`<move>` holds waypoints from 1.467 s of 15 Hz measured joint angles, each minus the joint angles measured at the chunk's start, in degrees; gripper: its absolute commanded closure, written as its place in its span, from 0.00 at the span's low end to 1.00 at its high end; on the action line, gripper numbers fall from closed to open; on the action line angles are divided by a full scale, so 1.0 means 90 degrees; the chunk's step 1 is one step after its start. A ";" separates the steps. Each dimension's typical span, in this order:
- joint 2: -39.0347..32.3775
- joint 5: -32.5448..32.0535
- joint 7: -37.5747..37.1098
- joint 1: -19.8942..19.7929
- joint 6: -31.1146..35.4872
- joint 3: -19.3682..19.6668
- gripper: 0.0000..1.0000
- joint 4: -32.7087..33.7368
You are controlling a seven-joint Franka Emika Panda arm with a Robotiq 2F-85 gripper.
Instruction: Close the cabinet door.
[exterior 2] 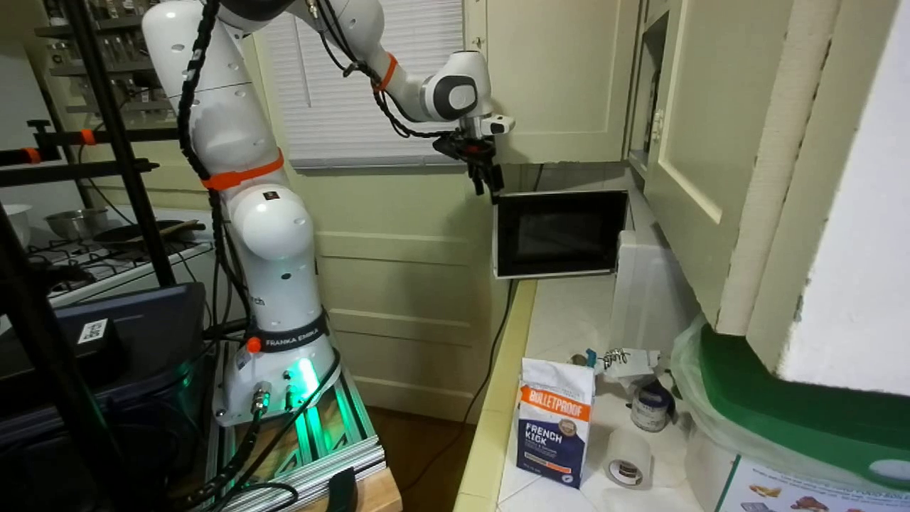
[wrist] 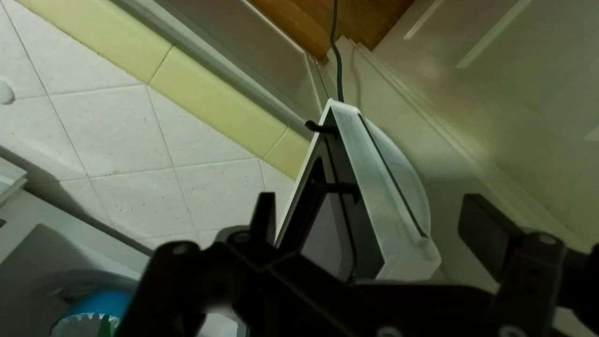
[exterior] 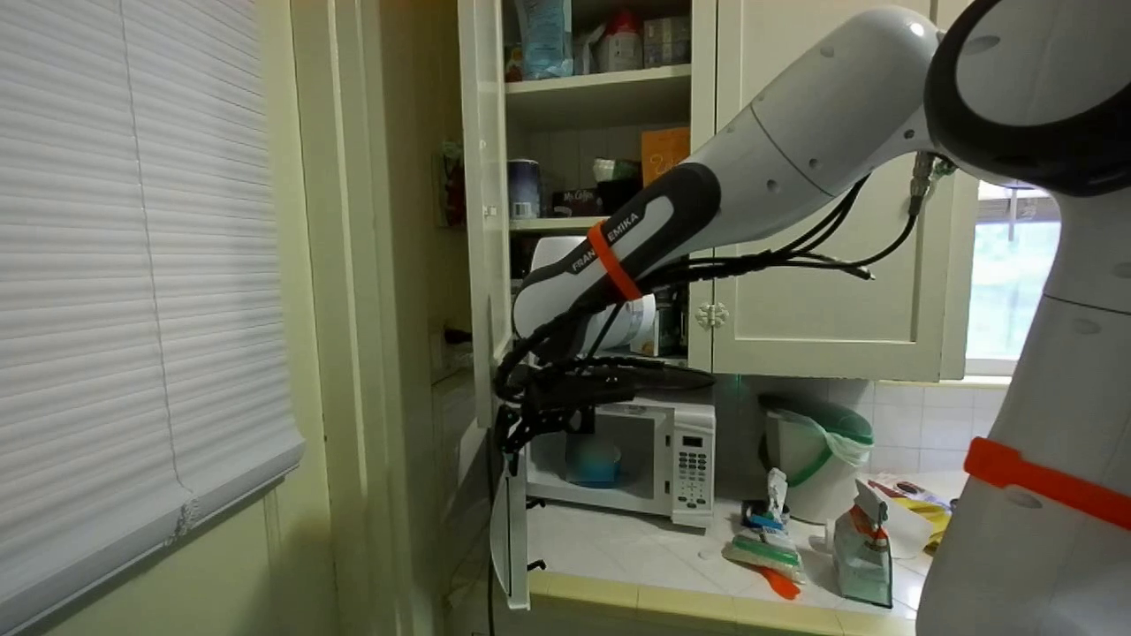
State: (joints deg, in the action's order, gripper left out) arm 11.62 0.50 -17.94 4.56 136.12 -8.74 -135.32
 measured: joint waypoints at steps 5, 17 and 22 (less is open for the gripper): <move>-0.0049 -0.0742 -0.0554 -0.0075 0.0724 -0.0088 0.00 -0.0120; -0.0128 -0.1018 -0.0847 -0.0124 0.2178 -0.0156 0.00 -0.0624; -0.0063 0.0538 0.0126 0.0187 0.3459 0.0115 0.00 -0.1231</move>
State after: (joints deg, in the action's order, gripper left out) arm 11.05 5.34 -16.81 6.24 167.25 -7.71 -146.40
